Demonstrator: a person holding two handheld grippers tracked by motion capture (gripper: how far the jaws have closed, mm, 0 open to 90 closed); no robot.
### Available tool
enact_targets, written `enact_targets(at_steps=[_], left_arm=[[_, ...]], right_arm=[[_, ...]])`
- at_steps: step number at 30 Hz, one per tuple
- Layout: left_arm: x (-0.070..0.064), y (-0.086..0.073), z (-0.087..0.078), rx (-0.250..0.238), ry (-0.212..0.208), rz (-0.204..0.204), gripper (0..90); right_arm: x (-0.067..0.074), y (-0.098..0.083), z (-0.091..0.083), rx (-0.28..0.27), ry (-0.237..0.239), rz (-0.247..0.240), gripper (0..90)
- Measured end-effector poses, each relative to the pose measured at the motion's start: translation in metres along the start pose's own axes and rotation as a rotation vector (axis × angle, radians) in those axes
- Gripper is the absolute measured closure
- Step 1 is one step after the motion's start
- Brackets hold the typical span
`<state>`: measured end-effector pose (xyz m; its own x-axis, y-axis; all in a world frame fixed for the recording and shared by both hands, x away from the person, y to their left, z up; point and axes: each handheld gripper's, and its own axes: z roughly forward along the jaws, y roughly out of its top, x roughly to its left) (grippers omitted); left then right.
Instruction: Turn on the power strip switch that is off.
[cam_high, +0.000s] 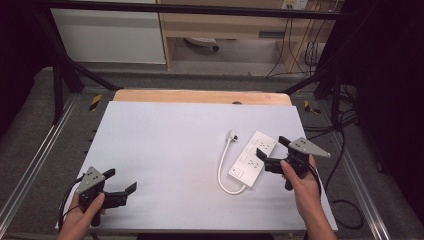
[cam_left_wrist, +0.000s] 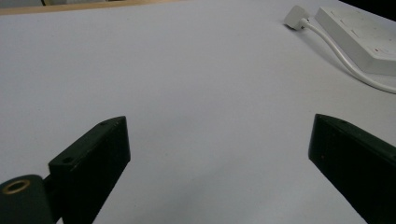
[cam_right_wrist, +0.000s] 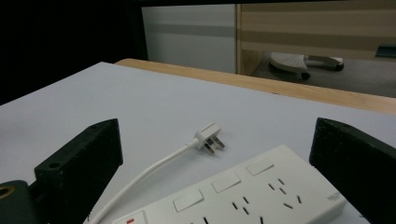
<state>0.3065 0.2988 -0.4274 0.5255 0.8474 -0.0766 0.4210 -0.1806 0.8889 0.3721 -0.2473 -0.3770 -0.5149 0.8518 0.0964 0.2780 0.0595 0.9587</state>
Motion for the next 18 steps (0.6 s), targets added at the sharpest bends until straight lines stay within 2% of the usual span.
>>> enact_targets(at_steps=[8, 12, 18], left_arm=[[0.0, 0.0, 0.0, -0.001, 0.001, 0.005, 5.7], [-0.001, 0.0, 0.001, -0.001, -0.003, 0.006, 5.7], [-0.001, 0.0, 0.001, -0.002, 0.001, 0.016, 5.7]], right_arm=[[-0.017, -0.021, -0.029, -0.009, -0.062, -0.005, 5.2], [-0.027, -0.034, -0.042, -0.007, -0.094, 0.022, 5.2], [-0.039, -0.052, -0.053, -0.002, -0.128, 0.01, 4.4]])
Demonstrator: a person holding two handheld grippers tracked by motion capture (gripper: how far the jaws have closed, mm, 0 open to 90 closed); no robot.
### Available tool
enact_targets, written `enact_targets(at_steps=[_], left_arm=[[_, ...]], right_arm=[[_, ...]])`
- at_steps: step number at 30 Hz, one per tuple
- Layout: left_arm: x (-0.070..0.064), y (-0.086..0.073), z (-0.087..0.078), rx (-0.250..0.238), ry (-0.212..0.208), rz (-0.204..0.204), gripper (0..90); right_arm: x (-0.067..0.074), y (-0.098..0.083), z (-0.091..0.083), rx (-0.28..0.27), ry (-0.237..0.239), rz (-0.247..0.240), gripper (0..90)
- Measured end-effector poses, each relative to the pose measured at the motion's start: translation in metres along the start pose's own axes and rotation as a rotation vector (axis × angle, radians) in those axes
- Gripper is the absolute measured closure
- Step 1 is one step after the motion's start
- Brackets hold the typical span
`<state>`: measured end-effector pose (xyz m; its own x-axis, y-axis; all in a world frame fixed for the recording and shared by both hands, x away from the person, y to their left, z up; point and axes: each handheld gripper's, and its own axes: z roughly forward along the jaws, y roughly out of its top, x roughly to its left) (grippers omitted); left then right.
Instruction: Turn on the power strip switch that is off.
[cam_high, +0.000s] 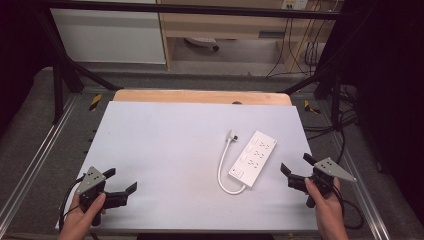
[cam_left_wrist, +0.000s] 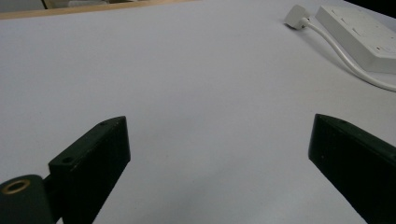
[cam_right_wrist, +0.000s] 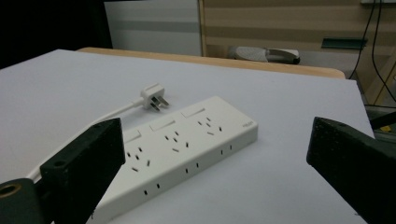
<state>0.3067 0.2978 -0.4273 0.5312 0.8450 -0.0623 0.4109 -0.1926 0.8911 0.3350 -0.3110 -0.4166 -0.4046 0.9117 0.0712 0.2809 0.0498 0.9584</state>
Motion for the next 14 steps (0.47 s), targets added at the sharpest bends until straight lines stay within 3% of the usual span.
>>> enact_targets(at_steps=[6, 14], left_arm=[[0.0, 0.0, 0.0, -0.002, -0.002, -0.003, 5.7], [-0.001, 0.001, 0.0, -0.001, -0.006, 0.001, 5.7]], right_arm=[[-0.005, -0.017, 0.002, 0.038, -0.025, -0.014, 3.0], [0.0, -0.031, 0.011, 0.106, -0.004, -0.038, 3.0]])
